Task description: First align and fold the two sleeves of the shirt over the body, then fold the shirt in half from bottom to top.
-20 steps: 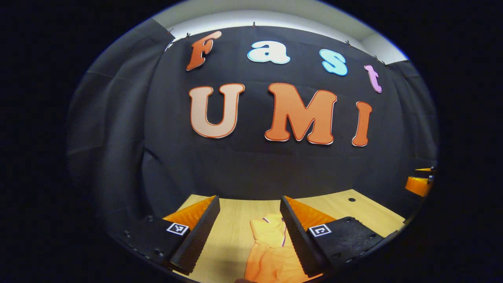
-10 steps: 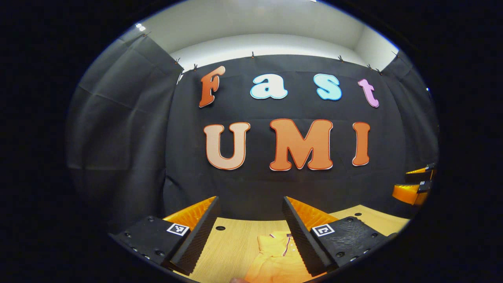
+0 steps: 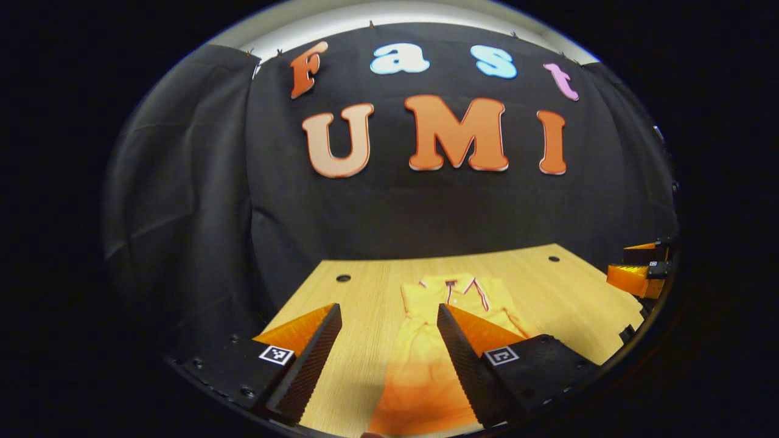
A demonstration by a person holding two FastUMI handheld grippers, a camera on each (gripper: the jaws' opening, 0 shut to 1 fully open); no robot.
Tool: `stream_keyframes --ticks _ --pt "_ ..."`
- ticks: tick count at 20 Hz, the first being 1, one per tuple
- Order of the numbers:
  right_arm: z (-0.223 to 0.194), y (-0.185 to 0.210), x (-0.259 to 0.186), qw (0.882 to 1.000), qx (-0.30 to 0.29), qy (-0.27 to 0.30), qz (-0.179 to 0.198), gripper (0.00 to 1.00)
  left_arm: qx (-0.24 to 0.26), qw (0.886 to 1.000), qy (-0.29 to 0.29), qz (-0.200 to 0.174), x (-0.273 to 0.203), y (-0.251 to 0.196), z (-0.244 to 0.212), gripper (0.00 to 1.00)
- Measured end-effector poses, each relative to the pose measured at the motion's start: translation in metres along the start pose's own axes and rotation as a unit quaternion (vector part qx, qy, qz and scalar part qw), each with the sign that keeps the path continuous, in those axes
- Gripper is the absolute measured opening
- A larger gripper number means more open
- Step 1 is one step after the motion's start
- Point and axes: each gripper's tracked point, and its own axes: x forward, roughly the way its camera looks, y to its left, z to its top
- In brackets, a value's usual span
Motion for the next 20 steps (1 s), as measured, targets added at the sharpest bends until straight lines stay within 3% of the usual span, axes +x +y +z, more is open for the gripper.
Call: stream_keyframes --ticks 3,6,14,20 --pt "-0.043 0.007 0.004 0.997 0.027 0.072 0.024 0.97 -0.022 0.997 0.069 -0.01 0.005 -0.002 -0.044 0.98" --pt "-0.078 0.009 0.007 0.991 0.036 0.124 0.03 0.98 -0.006 0.988 0.152 -0.018 0.018 -0.004 -0.086 0.98" --pt "-0.145 0.005 0.005 0.975 0.037 0.219 0.027 0.98 -0.002 0.964 0.263 -0.04 0.029 -0.005 -0.155 0.98" --pt "-0.208 0.016 0.0 0.951 0.054 0.304 0.035 0.98 -0.006 0.939 0.342 -0.044 0.014 -0.003 -0.204 0.98"
